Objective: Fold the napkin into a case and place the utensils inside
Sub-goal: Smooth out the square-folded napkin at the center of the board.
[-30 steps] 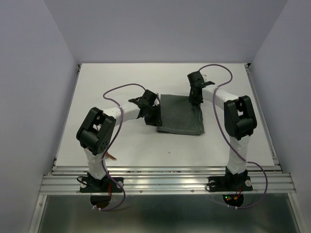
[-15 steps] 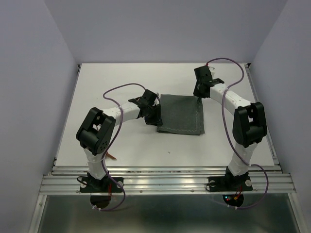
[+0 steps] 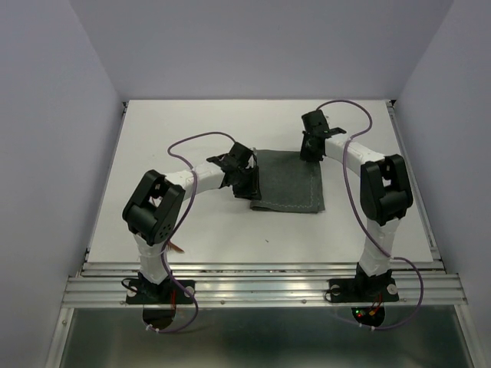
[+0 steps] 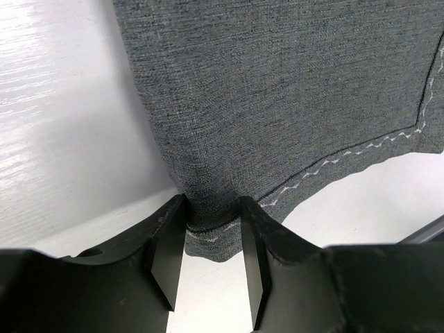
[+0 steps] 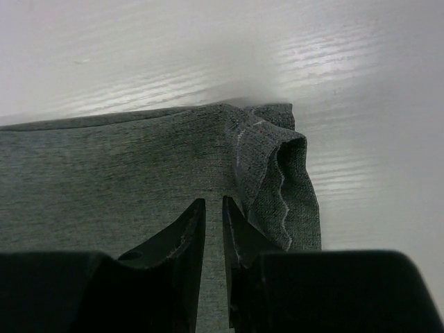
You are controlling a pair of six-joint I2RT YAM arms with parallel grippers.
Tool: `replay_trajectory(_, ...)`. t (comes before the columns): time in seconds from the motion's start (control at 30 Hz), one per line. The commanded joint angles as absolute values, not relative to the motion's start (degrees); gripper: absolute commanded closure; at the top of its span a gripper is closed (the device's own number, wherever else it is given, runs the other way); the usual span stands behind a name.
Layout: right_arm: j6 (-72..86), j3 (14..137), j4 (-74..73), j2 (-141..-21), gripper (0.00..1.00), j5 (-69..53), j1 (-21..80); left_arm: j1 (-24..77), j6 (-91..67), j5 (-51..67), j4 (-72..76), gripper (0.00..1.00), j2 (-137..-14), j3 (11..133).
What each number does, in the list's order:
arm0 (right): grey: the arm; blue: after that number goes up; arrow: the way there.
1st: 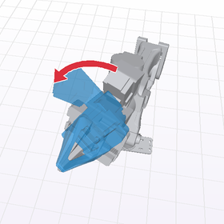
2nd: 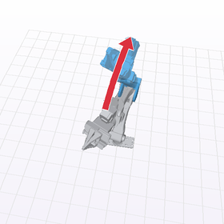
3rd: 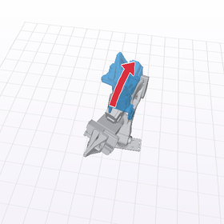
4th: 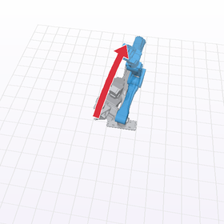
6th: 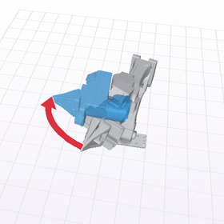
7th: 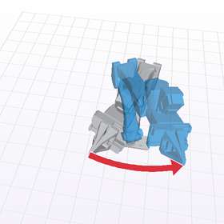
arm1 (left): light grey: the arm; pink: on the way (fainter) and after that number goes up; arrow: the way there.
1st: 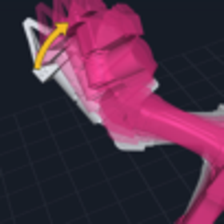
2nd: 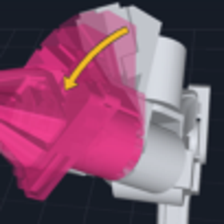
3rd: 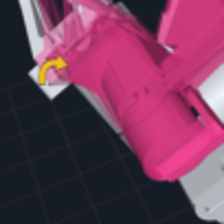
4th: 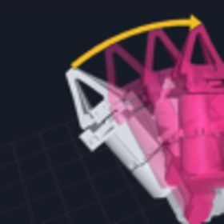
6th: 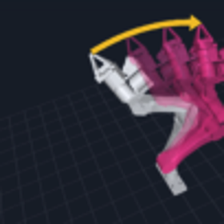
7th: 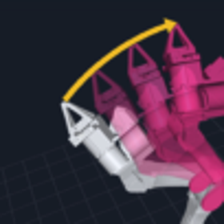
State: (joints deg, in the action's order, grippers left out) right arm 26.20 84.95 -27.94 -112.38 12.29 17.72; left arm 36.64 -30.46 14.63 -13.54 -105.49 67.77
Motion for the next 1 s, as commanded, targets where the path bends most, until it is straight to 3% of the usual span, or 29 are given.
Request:
replay_trajectory(0.0, 23.4, 88.1, -27.8, -115.0, 0.78, 16.5, 18.1, 37.2, -29.8, 15.4, -14.1, 0.53, -105.5, 70.5)
replay_trajectory(0.17, 22.1, 88.6, -29.1, -116.1, 0.78, 22.7, 17.5, 37.2, -29.3, 14.8, -14.9, 0.53, -104.8, 70.4)
replay_trajectory(0.53, 24.6, 84.6, -29.1, -108.9, 0.79, 20.0, 17.0, 37.2, -28.7, 14.8, -15.7, 0.53, -104.2, 71.3)
replay_trajectory(0.7, 26.9, 72.7, -28.8, -97.1, 0.7, 15.6, 17.0, 37.2, -28.4, 13.6, -16.2, 0.52, -102.4, 71.5)
replay_trajectory(0.77, 28.2, 67.5, -29.1, -92.4, 0.58, 11.7, 17.0, 37.2, -28.3, 13.2, -16.4, 0.52, -101.8, 71.8)
replay_trajectory(0.97, 33.7, 56.6, -29.4, -83.5, 0.55, 5.2, 17.0, 37.2, -27.5, 12.6, -17.8, 0.51, -101.8, 73.6)
